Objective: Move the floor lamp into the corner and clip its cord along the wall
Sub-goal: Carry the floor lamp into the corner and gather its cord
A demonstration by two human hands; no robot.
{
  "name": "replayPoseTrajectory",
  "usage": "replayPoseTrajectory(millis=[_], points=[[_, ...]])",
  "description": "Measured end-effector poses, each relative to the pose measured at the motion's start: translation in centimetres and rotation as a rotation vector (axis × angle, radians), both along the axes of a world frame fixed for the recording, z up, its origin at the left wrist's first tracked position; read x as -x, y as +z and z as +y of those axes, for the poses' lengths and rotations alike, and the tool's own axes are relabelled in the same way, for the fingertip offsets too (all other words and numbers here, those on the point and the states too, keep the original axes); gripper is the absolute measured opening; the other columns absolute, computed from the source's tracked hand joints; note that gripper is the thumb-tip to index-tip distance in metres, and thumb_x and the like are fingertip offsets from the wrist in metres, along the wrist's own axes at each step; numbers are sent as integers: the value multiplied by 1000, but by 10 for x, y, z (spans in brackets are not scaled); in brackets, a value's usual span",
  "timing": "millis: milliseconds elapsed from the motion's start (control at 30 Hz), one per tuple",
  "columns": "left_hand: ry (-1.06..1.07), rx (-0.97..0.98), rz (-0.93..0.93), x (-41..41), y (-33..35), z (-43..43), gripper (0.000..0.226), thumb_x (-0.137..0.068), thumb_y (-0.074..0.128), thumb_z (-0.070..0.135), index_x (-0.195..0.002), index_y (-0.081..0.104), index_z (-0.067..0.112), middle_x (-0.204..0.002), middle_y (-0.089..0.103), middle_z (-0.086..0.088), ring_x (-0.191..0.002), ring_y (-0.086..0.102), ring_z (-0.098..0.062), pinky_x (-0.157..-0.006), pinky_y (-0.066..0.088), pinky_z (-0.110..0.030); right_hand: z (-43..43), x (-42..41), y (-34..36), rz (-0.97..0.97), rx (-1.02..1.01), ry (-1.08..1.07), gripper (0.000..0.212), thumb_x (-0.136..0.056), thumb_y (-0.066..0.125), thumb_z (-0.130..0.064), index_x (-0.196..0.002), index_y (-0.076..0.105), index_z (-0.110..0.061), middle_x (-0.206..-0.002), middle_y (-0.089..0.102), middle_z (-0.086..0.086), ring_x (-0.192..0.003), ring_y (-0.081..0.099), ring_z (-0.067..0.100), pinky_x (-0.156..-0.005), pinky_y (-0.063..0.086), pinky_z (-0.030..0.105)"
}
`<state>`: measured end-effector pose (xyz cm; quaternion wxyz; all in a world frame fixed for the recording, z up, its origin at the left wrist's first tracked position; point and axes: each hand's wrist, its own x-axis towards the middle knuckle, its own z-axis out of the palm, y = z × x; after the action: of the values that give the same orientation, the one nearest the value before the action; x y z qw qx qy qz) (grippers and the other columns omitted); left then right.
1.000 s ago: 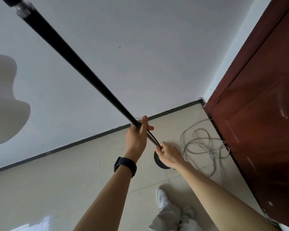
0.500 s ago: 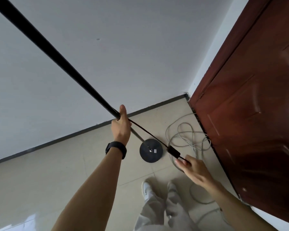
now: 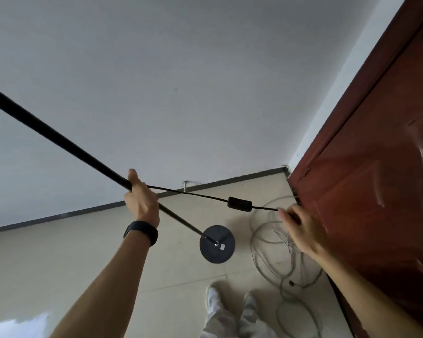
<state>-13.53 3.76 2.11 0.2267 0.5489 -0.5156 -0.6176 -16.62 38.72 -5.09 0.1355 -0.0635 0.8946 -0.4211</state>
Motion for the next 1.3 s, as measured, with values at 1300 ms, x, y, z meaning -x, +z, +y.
replayPoseTrajectory(millis=[1300], points=[[887, 473, 213, -562, 195, -643, 39, -65, 61, 46, -54, 38, 16, -53, 32, -4, -46, 28, -20, -48, 26, -29, -889, -296, 197, 218, 368, 1110, 16, -99, 56, -31, -102, 72, -32, -68, 65, -5, -70, 65, 17, -64, 55, 27]])
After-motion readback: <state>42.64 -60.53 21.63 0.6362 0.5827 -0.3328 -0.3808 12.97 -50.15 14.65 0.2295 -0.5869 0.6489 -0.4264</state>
